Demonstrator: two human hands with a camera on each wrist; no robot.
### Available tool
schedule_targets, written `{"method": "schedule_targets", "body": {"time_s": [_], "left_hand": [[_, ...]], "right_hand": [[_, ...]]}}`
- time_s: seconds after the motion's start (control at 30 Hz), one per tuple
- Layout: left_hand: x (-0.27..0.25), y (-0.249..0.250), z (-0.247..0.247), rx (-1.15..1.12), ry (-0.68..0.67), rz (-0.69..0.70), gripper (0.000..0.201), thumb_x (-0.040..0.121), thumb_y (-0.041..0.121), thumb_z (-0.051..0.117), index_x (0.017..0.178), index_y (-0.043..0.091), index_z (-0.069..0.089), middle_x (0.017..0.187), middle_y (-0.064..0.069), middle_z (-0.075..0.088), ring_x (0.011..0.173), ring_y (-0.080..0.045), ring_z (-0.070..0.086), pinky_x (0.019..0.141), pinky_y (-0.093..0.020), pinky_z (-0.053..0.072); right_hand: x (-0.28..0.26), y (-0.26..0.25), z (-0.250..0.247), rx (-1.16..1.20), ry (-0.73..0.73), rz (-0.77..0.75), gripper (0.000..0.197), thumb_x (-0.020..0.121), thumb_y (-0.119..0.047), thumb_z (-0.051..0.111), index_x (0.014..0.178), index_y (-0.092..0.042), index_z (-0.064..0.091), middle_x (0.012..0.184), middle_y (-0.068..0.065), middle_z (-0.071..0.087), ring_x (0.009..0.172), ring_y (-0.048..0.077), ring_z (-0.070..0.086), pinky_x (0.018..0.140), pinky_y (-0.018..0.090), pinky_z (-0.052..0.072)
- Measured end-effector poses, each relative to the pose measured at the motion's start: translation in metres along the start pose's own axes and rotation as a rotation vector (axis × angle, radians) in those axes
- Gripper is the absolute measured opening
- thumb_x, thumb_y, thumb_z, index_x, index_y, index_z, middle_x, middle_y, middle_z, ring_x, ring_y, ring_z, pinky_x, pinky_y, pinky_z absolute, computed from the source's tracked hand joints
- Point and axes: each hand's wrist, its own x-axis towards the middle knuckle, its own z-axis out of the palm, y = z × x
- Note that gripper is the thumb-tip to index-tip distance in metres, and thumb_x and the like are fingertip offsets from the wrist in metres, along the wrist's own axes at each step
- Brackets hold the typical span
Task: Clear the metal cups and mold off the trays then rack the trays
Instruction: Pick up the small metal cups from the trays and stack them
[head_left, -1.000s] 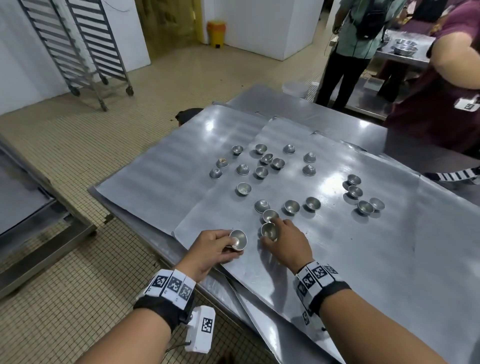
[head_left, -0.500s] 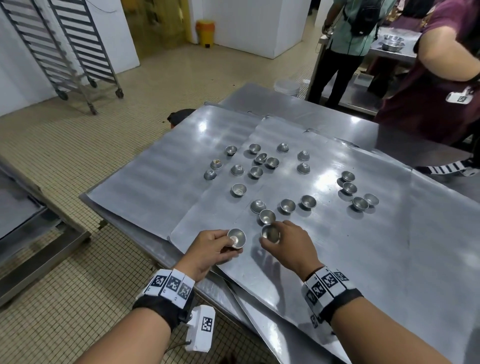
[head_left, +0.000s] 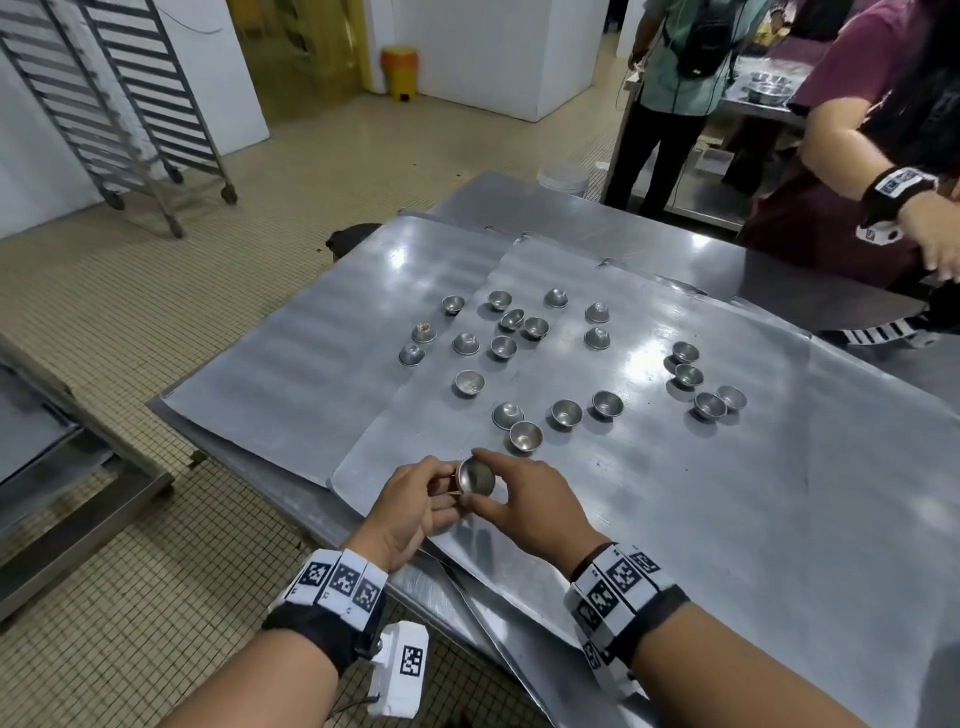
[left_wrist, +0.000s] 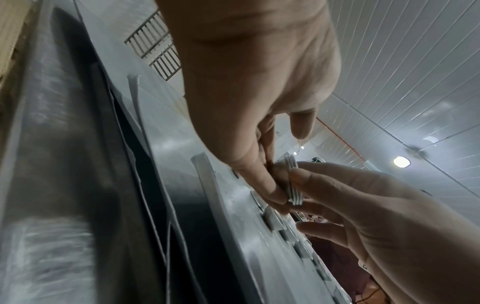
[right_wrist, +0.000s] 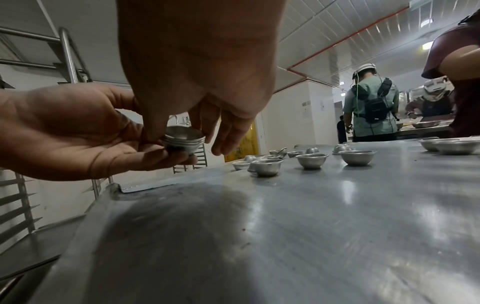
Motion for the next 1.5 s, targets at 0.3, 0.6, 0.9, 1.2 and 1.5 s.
{"method": "schedule_targets", "body": {"time_s": [0.3, 0.6, 0.9, 1.2, 1.5], "left_hand": [[0.004, -0.004, -0.012, 0.047, 0.026, 0.023, 0.022, 0.099, 0.011, 0.056, 0.103, -0.008, 0.066, 0.100, -0.032, 0.073, 0.094, -0.042, 0.074, 0.088, -0.045, 0.059], [0.003, -0.002, -0.014, 0.144, -0.023, 0.010, 0.017, 0.094, 0.003, 0.066, 0.109, -0.003, 0.071, 0.104, -0.028, 0.074, 0.095, -0.030, 0.076, 0.084, -0.031, 0.060], [0.005, 0.000, -0.015, 0.175, -0.036, 0.006, 0.018, 0.094, 0.005, 0.066, 0.110, -0.001, 0.071, 0.104, -0.026, 0.075, 0.097, -0.028, 0.076, 0.086, -0.030, 0.058], [0.009, -0.001, -0.009, 0.210, -0.048, -0.009, 0.019, 0.095, 0.006, 0.064, 0.112, 0.000, 0.071, 0.104, -0.023, 0.076, 0.098, -0.029, 0.076, 0.088, -0.031, 0.058], [0.017, 0.005, 0.012, 0.076, 0.020, -0.039, 0.025, 0.101, 0.018, 0.054, 0.103, -0.002, 0.067, 0.098, -0.024, 0.077, 0.092, -0.036, 0.076, 0.089, -0.042, 0.057]], "right_hand": [[0.014, 0.021, -0.012, 0.027, 0.187, 0.162, 0.040, 0.095, -0.049, 0.055, 0.128, -0.026, 0.062, 0.122, -0.001, 0.067, 0.108, 0.020, 0.064, 0.085, 0.034, 0.051], [0.050, 0.045, -0.019, -0.139, -0.068, 0.307, 0.051, 0.092, -0.044, 0.056, 0.138, -0.022, 0.050, 0.139, 0.006, 0.055, 0.119, 0.029, 0.058, 0.088, 0.038, 0.049], [0.057, 0.049, -0.004, -0.195, -0.122, 0.341, 0.029, 0.095, -0.035, 0.055, 0.117, -0.016, 0.061, 0.122, 0.010, 0.051, 0.105, 0.034, 0.061, 0.081, 0.035, 0.046], [0.037, 0.060, -0.008, -0.103, -0.119, 0.338, 0.027, 0.085, -0.038, 0.065, 0.103, -0.019, 0.065, 0.105, 0.004, 0.057, 0.094, 0.027, 0.060, 0.066, 0.030, 0.037], [0.004, 0.024, -0.032, 0.242, 0.143, 0.153, 0.055, 0.080, -0.047, 0.076, 0.129, -0.028, 0.062, 0.112, -0.008, 0.069, 0.100, 0.009, 0.064, 0.085, 0.034, 0.054]]}}
